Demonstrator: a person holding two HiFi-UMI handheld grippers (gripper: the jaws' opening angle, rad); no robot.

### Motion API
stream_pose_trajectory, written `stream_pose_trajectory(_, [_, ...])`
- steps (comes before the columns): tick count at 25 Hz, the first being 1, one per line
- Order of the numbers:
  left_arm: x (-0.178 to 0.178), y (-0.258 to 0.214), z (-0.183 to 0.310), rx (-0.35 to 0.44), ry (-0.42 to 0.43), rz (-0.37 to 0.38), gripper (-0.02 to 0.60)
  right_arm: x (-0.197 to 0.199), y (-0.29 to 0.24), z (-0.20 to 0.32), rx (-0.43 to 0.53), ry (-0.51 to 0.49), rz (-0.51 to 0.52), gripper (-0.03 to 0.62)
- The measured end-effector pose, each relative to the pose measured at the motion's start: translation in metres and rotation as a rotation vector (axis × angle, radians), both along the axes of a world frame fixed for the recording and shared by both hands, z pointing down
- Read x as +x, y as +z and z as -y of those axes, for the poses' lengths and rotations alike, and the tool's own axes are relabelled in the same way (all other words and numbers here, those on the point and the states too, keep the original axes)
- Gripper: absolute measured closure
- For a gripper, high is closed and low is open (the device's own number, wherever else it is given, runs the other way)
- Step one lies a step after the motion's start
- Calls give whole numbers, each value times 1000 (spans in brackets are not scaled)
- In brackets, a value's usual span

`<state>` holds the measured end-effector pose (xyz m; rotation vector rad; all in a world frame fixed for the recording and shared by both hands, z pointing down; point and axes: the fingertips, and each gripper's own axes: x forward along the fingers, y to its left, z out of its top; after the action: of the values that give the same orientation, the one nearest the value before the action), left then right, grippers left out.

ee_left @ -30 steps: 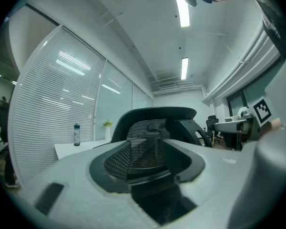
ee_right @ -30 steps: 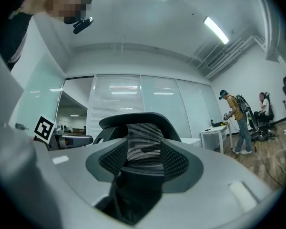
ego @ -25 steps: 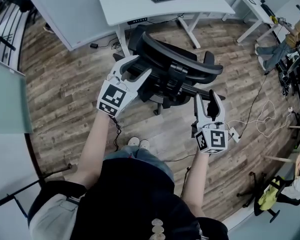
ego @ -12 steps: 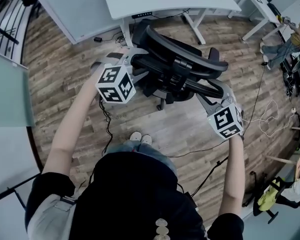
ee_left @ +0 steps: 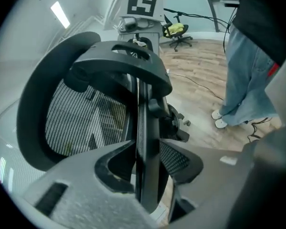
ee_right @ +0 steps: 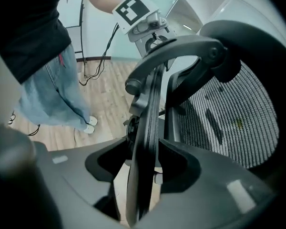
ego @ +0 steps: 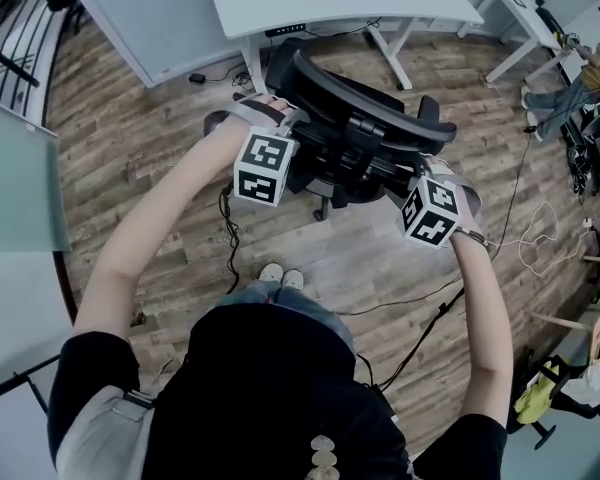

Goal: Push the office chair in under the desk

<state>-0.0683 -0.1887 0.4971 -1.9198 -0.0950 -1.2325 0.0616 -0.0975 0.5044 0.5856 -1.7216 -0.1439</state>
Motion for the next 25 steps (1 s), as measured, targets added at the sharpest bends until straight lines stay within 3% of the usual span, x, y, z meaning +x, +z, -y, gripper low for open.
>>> stream_pose_trajectory(5, [5, 9, 3, 33, 21, 57, 420, 3, 13, 5, -38, -18, -51, 396])
stream_pose_trajectory(12, [6, 13, 2, 11, -15, 102, 439, 4, 23, 10, -26, -68, -117, 437])
stream_pose_trajectory(18, [6, 15, 5, -33, -59, 122, 451, 4, 24, 14, -13, -11, -32, 491])
stream_pose_trajectory(25, [9, 15, 7, -72, -66, 132, 454, 7, 23, 18, -13, -6, -3, 497])
